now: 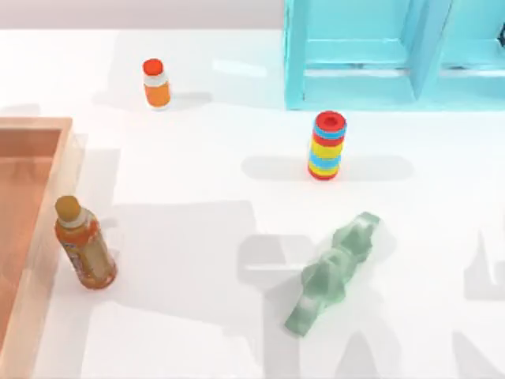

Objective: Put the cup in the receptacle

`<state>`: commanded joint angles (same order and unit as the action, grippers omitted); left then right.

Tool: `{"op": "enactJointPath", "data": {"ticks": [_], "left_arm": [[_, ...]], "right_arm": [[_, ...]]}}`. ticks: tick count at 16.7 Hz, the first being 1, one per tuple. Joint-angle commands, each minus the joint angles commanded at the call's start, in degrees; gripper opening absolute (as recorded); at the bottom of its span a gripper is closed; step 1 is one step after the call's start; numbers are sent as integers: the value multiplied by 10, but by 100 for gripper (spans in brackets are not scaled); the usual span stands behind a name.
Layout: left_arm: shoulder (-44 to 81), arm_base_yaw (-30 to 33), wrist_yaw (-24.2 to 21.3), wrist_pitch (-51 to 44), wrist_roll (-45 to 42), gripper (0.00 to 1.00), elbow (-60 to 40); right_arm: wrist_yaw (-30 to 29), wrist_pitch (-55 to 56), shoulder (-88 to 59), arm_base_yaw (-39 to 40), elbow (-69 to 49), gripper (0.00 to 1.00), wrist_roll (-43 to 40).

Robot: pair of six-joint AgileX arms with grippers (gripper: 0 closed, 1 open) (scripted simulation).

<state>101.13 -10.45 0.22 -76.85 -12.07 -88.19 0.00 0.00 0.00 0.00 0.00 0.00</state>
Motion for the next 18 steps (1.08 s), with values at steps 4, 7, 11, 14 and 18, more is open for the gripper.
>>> {"op": "enactJointPath", "data": {"ticks": [4, 7, 11, 14, 18], "left_arm": [[3, -6, 0, 46, -5, 0, 43], [6, -12, -1, 84, -9, 0, 79], [9, -15, -1, 111, -13, 0, 104], [9, -15, -1, 111, -13, 8, 104], [9, -15, -1, 111, -13, 38, 104]], "right_arm": [[0, 0, 0, 0, 0, 100, 0], [0, 0, 0, 0, 0, 100, 0], [0, 0, 0, 0, 0, 100, 0], [0, 0, 0, 0, 0, 100, 0], [0, 0, 0, 0, 0, 100, 0]]}}
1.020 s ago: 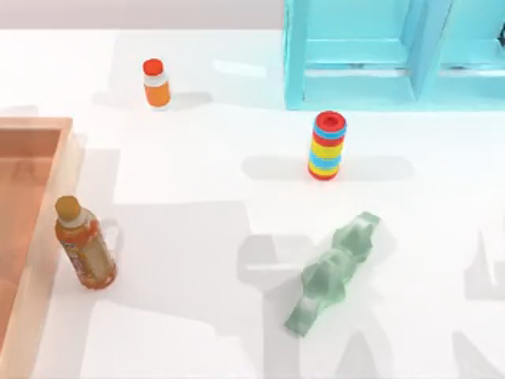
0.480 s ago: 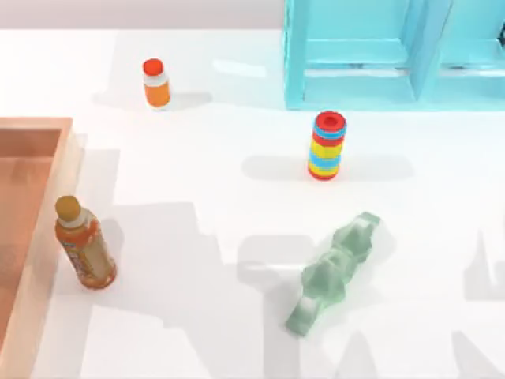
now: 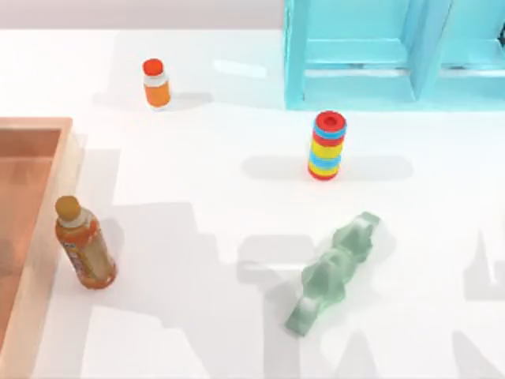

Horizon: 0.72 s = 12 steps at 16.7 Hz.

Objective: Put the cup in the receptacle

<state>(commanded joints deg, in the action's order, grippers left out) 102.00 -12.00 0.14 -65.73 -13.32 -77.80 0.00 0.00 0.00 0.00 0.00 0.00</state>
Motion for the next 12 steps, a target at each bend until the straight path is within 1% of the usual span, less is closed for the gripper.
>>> {"op": "enactJointPath", "data": {"ticks": [8, 9, 12], "left_arm": [[0, 0, 0, 0, 0, 98, 0], [0, 0, 0, 0, 0, 100, 0], [0, 0, 0, 0, 0, 100, 0]], "right_arm": [[0, 0, 0, 0, 0, 100, 0], [0, 0, 0, 0, 0, 100, 0], [0, 0, 0, 0, 0, 100, 0]]}}
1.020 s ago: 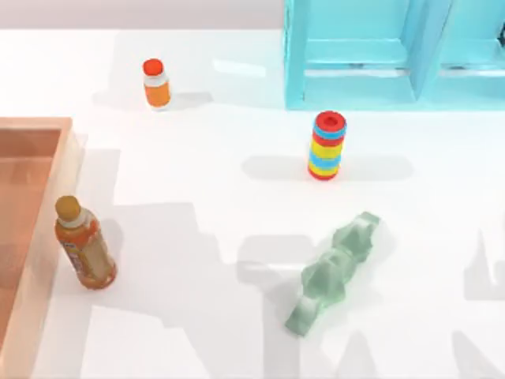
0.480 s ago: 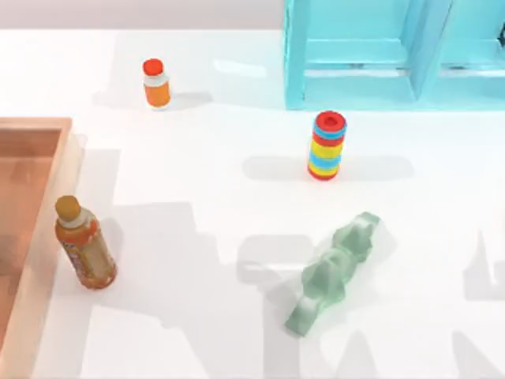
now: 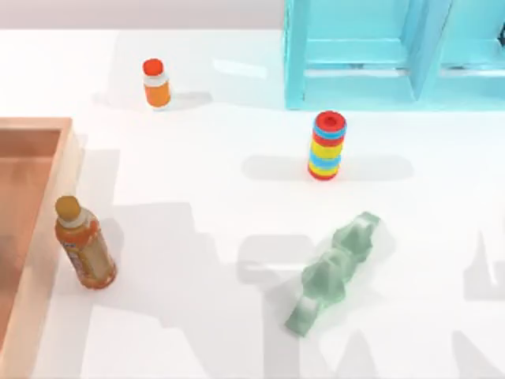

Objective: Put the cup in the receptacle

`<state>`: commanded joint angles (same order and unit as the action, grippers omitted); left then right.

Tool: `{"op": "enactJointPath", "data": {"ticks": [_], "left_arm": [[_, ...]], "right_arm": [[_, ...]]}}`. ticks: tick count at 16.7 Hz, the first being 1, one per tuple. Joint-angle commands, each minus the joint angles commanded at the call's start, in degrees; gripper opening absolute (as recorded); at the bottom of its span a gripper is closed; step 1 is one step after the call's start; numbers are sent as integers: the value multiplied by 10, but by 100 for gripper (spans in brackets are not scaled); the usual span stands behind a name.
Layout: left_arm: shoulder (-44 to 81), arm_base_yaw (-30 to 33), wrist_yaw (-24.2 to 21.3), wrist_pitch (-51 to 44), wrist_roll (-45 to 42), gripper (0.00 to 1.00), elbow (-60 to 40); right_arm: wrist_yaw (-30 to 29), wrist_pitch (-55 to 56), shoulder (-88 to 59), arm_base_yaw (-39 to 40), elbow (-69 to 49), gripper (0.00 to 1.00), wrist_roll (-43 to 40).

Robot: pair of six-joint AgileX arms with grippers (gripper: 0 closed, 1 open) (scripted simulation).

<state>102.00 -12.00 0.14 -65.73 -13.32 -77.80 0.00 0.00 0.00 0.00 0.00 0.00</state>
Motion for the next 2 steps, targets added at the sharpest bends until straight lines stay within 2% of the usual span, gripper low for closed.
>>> {"op": "enactJointPath", "data": {"ticks": [2], "left_arm": [[0, 0, 0, 0, 0, 100, 0]], "right_arm": [[0, 0, 0, 0, 0, 100, 0]]}}
